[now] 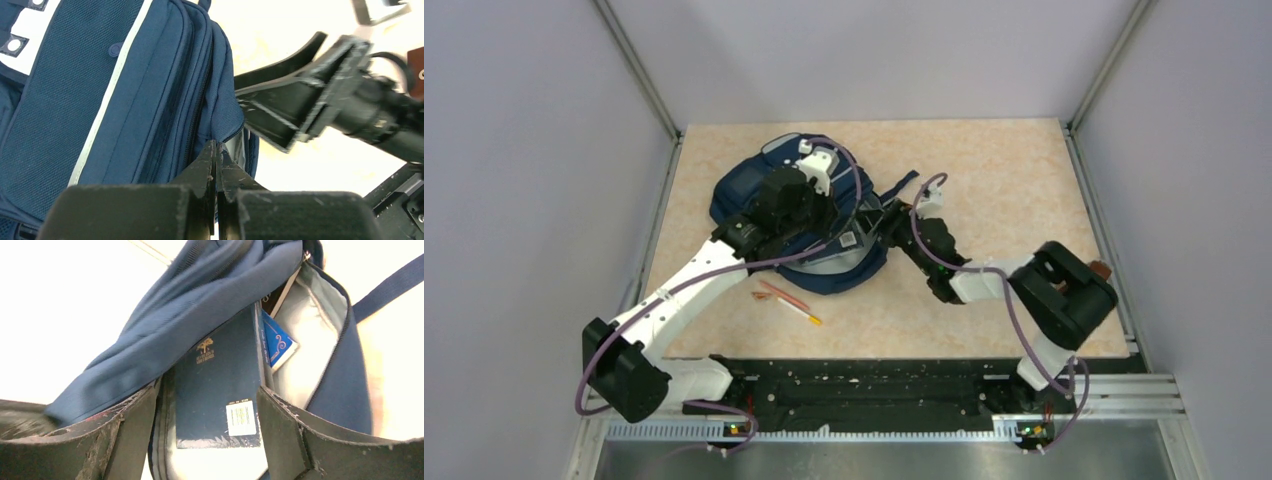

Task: Pack the student bag
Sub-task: Place the book in the student bag, then zip the student bag at the center of the board.

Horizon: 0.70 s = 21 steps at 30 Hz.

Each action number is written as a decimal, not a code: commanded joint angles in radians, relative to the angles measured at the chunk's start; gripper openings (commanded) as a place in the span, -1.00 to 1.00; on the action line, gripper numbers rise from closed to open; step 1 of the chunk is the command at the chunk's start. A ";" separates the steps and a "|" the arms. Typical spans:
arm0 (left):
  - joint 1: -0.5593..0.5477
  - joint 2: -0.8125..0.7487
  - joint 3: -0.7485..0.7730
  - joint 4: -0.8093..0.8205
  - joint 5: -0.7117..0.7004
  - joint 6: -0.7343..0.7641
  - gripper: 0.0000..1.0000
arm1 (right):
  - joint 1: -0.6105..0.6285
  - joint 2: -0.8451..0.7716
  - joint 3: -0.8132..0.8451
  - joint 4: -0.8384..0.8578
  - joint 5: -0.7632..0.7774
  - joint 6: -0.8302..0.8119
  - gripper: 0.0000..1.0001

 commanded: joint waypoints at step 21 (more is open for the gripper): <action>0.099 -0.139 -0.194 0.124 -0.070 -0.263 0.81 | 0.001 -0.288 -0.126 -0.375 -0.065 -0.225 0.54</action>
